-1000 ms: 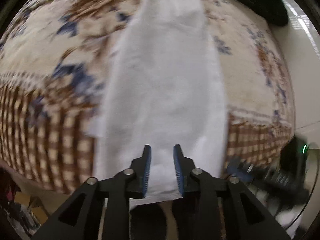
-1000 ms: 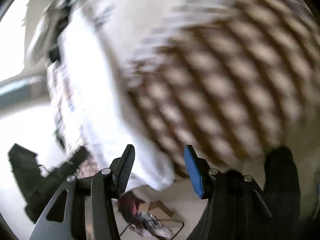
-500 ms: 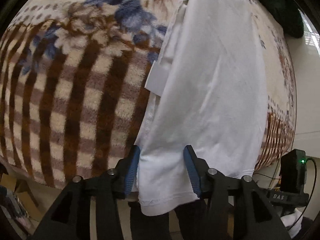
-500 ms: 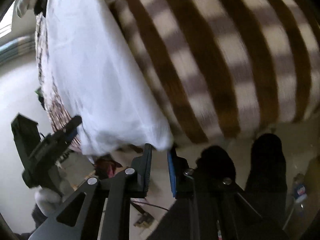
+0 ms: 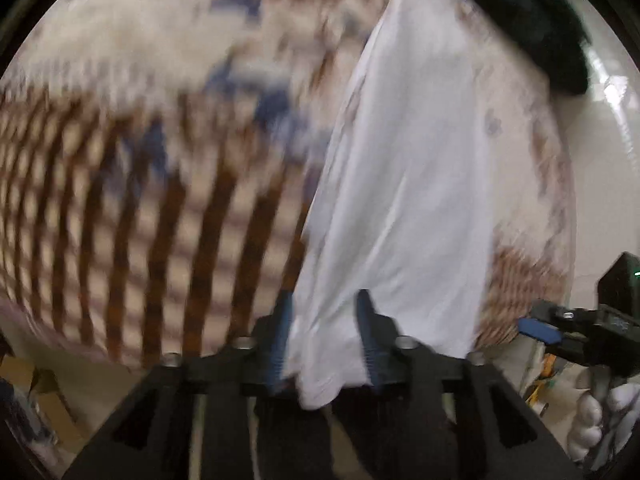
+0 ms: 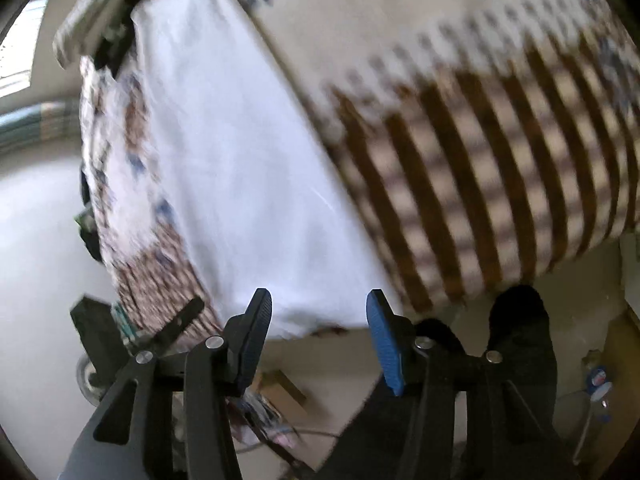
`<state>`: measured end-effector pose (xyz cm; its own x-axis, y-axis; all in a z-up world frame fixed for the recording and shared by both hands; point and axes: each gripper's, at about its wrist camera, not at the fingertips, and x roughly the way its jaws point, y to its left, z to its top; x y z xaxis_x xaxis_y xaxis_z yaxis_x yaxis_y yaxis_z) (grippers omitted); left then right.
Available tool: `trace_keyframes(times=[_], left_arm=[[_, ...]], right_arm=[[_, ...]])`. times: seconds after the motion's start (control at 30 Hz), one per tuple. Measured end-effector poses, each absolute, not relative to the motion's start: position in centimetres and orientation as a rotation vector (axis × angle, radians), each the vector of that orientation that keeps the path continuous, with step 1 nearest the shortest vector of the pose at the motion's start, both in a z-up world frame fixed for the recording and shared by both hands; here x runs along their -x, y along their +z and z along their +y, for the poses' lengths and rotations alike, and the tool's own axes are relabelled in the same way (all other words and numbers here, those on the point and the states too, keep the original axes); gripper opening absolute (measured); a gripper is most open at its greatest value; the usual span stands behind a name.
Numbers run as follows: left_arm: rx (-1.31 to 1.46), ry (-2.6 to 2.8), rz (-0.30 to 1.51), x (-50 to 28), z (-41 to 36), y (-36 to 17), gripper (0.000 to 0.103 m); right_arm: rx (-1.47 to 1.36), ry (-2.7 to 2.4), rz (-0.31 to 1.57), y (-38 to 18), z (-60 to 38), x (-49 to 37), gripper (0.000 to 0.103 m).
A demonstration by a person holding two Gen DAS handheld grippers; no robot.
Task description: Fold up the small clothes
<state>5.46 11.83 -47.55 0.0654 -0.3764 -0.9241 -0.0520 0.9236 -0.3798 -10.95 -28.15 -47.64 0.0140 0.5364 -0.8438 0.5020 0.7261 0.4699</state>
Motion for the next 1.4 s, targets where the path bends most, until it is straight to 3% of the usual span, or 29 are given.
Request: trace_keyframes(times=[0.1,0.37,0.63,0.7,0.93,0.97,1.0,1.3,1.4], left_arm=[[0.449,-0.27,1.382,-10.9,12.3,-44.4,0.051],[0.509,-0.332,1.2,-31.6,7.3,-42.8,0.051],[0.41,-0.292,1.213,-46.0,2.6,-48.8,0.047],[0.371,-0.301,1.218,-48.2,1.9,-50.1,0.008],[0.28,-0.328,1.222,-49.8,1.9,-52.5,0.004],[0.282,-0.319,1.219,-49.8,2.1,-52.6,0.004],[0.303,-0.313,1.21,-49.7,2.5,-52.5,0.003],[0.329,-0.261,1.231,-50.0,4.3,-54.6,0.004],[0.392,-0.3,1.239,-50.3,4.5,-54.4,0.011]], right_arm=[[-0.832,0.07,1.554,-45.2,-27.9,6.7,0.053],[-0.709,0.114,1.385,-40.3,-28.4,-10.4,0.053],[-0.688,0.103,1.372,-46.4,-31.1,-28.4,0.053],[-0.667,0.127,1.377,-48.5,-31.1,-32.2,0.053],[-0.656,0.178,1.396,-54.0,-30.0,-42.1,0.052],[-0.635,0.184,1.399,-54.5,-29.5,-42.8,0.034],[-0.61,0.182,1.392,-54.6,-29.3,-43.3,0.005],[-0.445,0.165,1.288,-52.5,-27.9,-43.2,0.005],[-0.442,0.165,1.344,-53.6,-27.8,-43.4,0.01]])
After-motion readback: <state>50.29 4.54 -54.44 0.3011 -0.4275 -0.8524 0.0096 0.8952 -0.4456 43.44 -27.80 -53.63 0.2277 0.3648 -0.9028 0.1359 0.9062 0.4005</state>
